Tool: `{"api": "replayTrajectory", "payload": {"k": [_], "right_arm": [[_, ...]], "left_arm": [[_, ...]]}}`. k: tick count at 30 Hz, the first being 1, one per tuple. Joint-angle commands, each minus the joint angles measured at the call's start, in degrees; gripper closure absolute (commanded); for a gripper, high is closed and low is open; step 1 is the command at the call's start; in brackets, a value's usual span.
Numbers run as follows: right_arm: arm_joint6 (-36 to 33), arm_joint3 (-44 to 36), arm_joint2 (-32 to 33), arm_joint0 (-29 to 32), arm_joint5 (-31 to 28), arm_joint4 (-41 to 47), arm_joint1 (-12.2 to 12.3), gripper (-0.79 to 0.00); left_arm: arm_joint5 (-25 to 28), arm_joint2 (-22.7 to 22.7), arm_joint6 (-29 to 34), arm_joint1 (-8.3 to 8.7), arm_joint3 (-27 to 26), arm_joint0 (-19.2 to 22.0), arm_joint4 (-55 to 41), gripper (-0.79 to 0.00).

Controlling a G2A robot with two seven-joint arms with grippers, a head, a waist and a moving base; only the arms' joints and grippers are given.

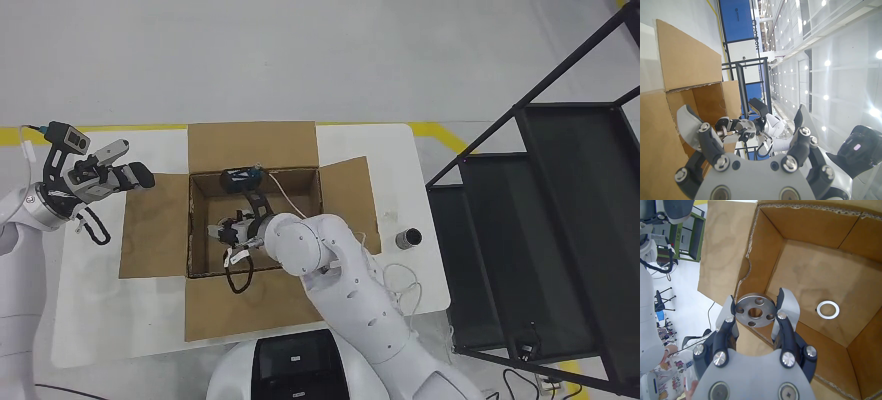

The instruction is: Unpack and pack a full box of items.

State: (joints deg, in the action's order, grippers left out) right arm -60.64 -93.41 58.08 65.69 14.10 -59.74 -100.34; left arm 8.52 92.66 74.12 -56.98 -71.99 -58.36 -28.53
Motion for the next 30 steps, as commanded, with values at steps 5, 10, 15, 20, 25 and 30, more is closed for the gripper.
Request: {"api": "replayTrajectory", "payload": {"k": [5,10,15,20,25,30], "right_arm": [[0.0,0.0,0.0,0.0,0.0,0.0,0.0,0.0],[0.0,0.0,0.0,0.0,0.0,0.0,0.0,0.0],[0.0,0.0,0.0,0.0,0.0,0.0,0.0,0.0],[-1.07,-3.74,-0.04,1.53,1.74,-5.95,0.77,0.0],[-8.29,-15.4,2.94,6.03,5.23,-9.9,1.97,0.0],[-13.45,-23.62,9.16,10.39,5.62,-7.79,3.07,0.0]], "left_arm": [[0.0,0.0,0.0,0.0,0.0,0.0,0.0,-0.785],[0.0,0.0,0.0,0.0,0.0,0.0,0.0,-0.785],[0.0,0.0,0.0,0.0,0.0,0.0,0.0,-0.785],[0.0,0.0,0.0,0.0,0.0,0.0,0.0,-0.785],[0.0,0.0,0.0,0.0,0.0,0.0,0.0,-0.785],[0.0,0.0,0.0,0.0,0.0,0.0,0.0,-0.785]]}}
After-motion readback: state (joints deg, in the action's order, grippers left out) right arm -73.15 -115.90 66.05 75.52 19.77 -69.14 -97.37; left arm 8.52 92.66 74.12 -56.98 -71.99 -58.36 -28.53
